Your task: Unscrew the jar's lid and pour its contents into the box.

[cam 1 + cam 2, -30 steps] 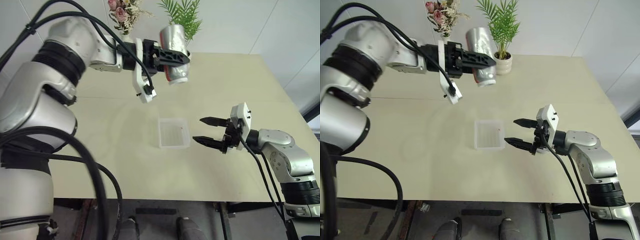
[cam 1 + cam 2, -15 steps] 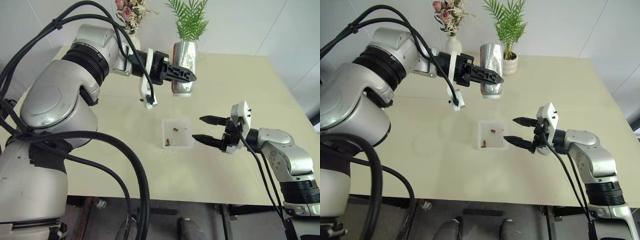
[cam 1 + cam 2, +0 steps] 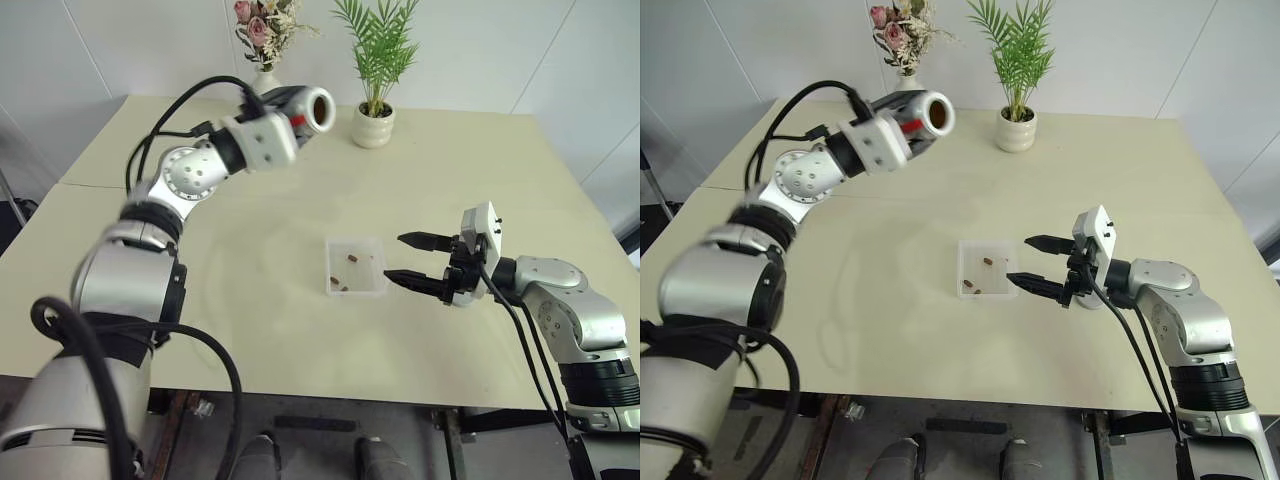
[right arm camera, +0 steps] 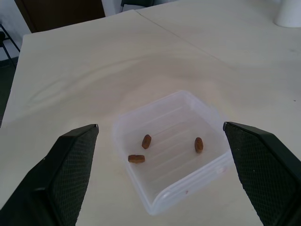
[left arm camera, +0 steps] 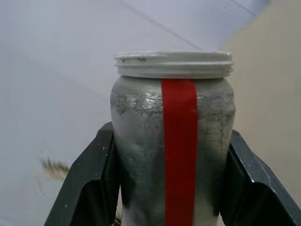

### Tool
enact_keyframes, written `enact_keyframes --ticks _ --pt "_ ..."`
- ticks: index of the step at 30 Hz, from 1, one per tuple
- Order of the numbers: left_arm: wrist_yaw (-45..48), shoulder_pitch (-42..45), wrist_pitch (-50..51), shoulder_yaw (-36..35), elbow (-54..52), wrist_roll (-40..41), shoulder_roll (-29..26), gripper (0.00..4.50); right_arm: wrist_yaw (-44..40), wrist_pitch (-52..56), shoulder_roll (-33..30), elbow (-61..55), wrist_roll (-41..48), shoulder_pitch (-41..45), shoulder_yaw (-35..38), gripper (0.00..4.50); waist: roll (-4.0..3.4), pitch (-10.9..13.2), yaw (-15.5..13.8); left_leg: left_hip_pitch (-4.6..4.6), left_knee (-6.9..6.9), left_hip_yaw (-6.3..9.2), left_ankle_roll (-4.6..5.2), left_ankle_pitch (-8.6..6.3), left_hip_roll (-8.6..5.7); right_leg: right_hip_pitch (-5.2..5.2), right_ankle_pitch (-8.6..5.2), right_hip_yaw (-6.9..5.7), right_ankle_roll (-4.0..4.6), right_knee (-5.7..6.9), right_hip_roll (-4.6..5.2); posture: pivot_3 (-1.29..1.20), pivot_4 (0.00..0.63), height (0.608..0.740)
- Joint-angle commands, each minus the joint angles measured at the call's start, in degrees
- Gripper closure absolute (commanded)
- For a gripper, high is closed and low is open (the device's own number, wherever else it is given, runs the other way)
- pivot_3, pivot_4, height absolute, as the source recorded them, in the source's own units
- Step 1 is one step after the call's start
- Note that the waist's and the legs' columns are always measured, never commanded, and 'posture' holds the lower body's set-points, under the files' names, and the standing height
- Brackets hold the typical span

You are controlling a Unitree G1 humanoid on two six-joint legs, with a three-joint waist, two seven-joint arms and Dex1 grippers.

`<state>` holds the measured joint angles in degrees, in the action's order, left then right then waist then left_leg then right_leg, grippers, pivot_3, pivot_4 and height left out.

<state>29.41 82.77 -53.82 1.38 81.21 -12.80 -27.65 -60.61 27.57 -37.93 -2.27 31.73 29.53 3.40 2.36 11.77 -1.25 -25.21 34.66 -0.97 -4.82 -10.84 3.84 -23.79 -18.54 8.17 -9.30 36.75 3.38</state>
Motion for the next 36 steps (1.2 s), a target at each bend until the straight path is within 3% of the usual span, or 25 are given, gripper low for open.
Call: enact_keyframes --ticks 1,5,8,13,18,21,31,33,36 --pt "14.15 -5.77 13.64 -10.3 -10.72 16.48 -0.93 2.31 -1.37 -0.93 -1.29 -3.18 0.97 0.57 1.63 0.02 -0.02 -0.01 0.2 0.04 0.07 0.01 0.02 -0.01 0.0 0.04 -0.01 0.0 -0.01 0.11 0.0 0.0 0.15 0.74" --pt "12.3 -17.81 27.25 -16.02 -23.99 24.24 -1.71 2.31 -1.94 -1.18 -2.19 -4.88 0.89 0.92 1.96 0.02 -0.04 -0.02 1.48 0.2 0.45 0.15 0.13 -0.01 0.03 0.18 -0.02 0.0 -0.03 0.47 -0.04 0.0 0.15 0.74" --pt "5.39 -28.28 38.7 -21.19 -33.92 29.64 -1.17 2.31 -0.32 -2.17 -1.96 -7.18 1.3 0.96 3.44 0.02 -0.03 -0.02 2.35 0.27 0.68 0.25 0.33 -0.02 0.02 0.23 -0.02 0.0 -0.03 0.85 -0.05 0.0 0.15 0.74" --pt "-0.29 -39.39 45.22 -23.23 -44.28 31.54 0.15 2.31 1.19 -2.82 -2.13 -11.97 2.11 0.89 4.86 0.02 -0.03 -0.02 2.98 0.39 0.72 0.54 0.44 0.27 0.02 0.33 0.22 -0.02 0.03 1.12 -0.2 0.0 0.15 0.74" --pt "-2.1 -42.29 47.64 -23.75 -43.96 32.25 1.25 2.31 1.13 -2.29 -3.3 -17.43 2.97 -1.23 5.37 0.02 -0.02 -0.01 3.09 0.86 0.67 0.52 0.48 0.47 0.02 0.85 0.39 -0.02 0.14 0.81 -0.2 0.0 0.15 0.74" --pt "-2.48 -40.93 45.06 -23.62 -39.95 31.15 1.07 2.31 1.6 -2.95 -3.4 -18.64 2.38 -1.75 5.35 0.02 -0.02 -0.02 3.21 1.1 0.48 0.49 0.58 0.53 0.03 1.31 0.39 -0.02 0.94 -0.02 -0.19 0.0 0.15 0.74" --pt "-0.45 -37.04 34.78 -21.45 -27.26 28.08 1.02 2.31 2.68 -1.64 -4.58 -20.89 3.29 -4.84 6.26 0.02 0.04 -0.05 3.15 0.98 0.07 0.33 0.64 0.49 0.03 1.31 0.85 -0.02 0.58 -0.77 -0.11 0.0 0.15 0.74" --pt "-0.69 -37.23 33.54 -21.22 -27.05 27.76 1.24 1.58 2.92 -1.38 -4.73 -20.88 3.62 -5.1 6.31 0.0 0.04 -0.05 3.14 0.98 -0.16 0.33 0.63 0.49 0.03 1.22 1.1 -0.02 0.1 -0.78 -0.12 0.0 0.15 0.74" --pt "-0.06 -37.3 32.77 -21.3 -26.98 28.33 1.38 0.75 2.96 -1.5 -5.02 -20.87 3.82 -5.41 6.25 0.0 0.04 -0.05 3.05 0.97 -0.43 0.33 0.62 0.49 0.03 1.13 1.05 -0.02 0.11 -0.83 -0.12 0.0 0.15 0.74"
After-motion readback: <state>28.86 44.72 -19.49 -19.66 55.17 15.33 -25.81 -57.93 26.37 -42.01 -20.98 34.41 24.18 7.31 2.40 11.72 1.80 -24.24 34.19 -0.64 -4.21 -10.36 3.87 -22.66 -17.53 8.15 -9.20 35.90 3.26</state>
